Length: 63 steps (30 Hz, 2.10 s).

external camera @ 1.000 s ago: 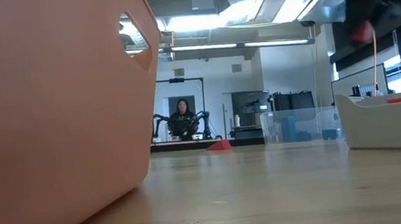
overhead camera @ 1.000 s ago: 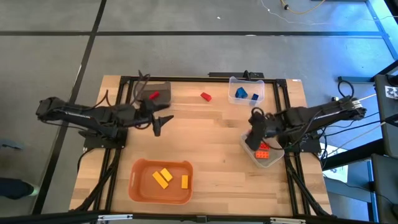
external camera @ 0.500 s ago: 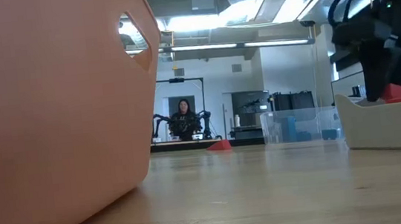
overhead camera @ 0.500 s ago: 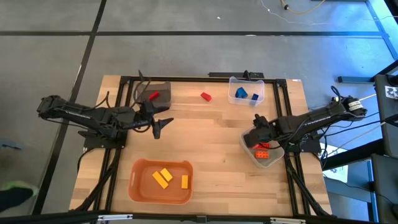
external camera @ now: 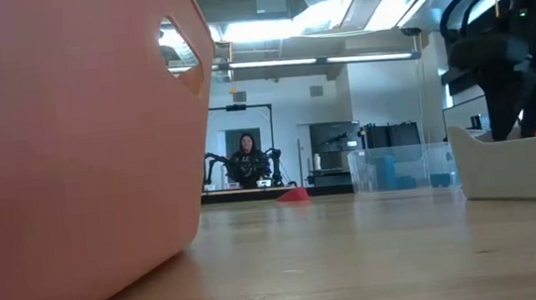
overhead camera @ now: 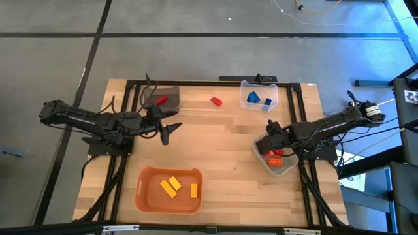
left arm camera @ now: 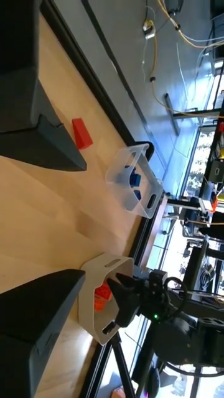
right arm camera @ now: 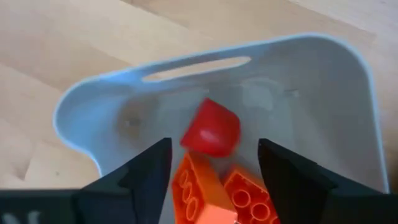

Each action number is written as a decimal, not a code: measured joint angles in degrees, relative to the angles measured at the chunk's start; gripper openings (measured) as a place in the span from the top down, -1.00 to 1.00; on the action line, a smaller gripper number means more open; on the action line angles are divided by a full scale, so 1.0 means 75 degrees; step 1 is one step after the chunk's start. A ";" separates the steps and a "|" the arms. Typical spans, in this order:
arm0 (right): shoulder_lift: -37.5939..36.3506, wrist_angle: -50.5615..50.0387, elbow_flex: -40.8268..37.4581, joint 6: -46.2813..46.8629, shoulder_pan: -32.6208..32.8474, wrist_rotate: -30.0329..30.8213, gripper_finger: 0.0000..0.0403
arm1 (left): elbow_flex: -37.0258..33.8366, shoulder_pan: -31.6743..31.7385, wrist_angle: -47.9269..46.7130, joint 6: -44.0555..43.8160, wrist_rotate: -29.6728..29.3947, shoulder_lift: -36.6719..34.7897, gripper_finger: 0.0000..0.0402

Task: Sort & place blocks by color
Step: Put the bottom red block into the black transparent bin

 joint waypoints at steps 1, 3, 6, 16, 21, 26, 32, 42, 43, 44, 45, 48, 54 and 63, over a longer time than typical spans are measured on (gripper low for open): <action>-0.0025 -0.0026 0.0003 -0.0109 0.0000 -0.0047 -0.20 | 0.0000 0.0000 0.0000 0.0000 -0.0003 0.0000 -0.31; -0.0076 -0.0052 0.0006 -0.0303 0.0000 -0.0084 -0.28 | 0.0000 0.0000 0.0000 0.0000 -0.0020 0.0000 -0.31; -0.0110 -0.0059 0.0006 -0.0355 0.0000 -0.0222 -0.33 | 0.0000 0.0000 0.0000 0.0000 -0.0054 0.0000 -0.31; 0.0358 0.0563 0.0020 -0.0550 0.0000 -0.0507 -0.34 | 0.0000 0.0009 0.0012 0.0046 -0.0197 0.0001 -0.31; 0.0971 0.0601 0.0020 0.0037 -0.0135 -0.0516 -0.34 | 0.0000 0.0009 0.0012 0.0050 -0.0197 0.0000 -0.31; 0.1331 0.0809 0.0020 0.0829 -0.0286 -0.0466 -0.34 | 0.0000 0.0009 0.0073 0.0050 -0.0195 0.0000 -0.31; 0.1642 0.1041 0.0020 0.1709 -0.0294 -0.0289 -0.34 | 0.0000 0.0009 0.0079 0.0050 -0.0194 0.0000 -0.31; 0.2294 0.1381 0.0035 0.2302 -0.0295 -0.0147 -0.34 | 0.0000 0.0009 0.0083 0.0055 -0.0191 0.0000 -0.31; 0.2335 0.1363 0.0034 0.2299 -0.0295 -0.0142 -0.34 | 0.0000 0.0009 0.0087 0.0052 -0.0191 0.0000 -0.31; 0.2366 0.1348 0.0032 0.2299 -0.0297 -0.0139 -0.34 | 0.0000 0.0009 0.0097 0.0052 -0.0191 0.0000 -0.31; 0.2376 0.1348 0.0032 0.2299 -0.0297 -0.0137 -0.34 | 0.0000 0.0009 0.0125 0.0052 -0.0191 0.0000 -0.31; 0.2391 0.1341 0.0032 0.2299 -0.0297 -0.0137 -0.31 | 0.0000 0.0009 0.0228 0.0052 -0.0189 0.0000 -0.31; 0.2399 0.1270 0.0026 0.2302 -0.0297 -0.0109 -0.06 | 0.0000 0.0009 0.0251 0.0051 -0.0190 0.0000 -0.31; 0.2399 0.1244 0.0026 0.2288 -0.0297 -0.0102 0.33 | 0.0000 0.0009 0.0245 0.0051 -0.0189 0.0000 -0.31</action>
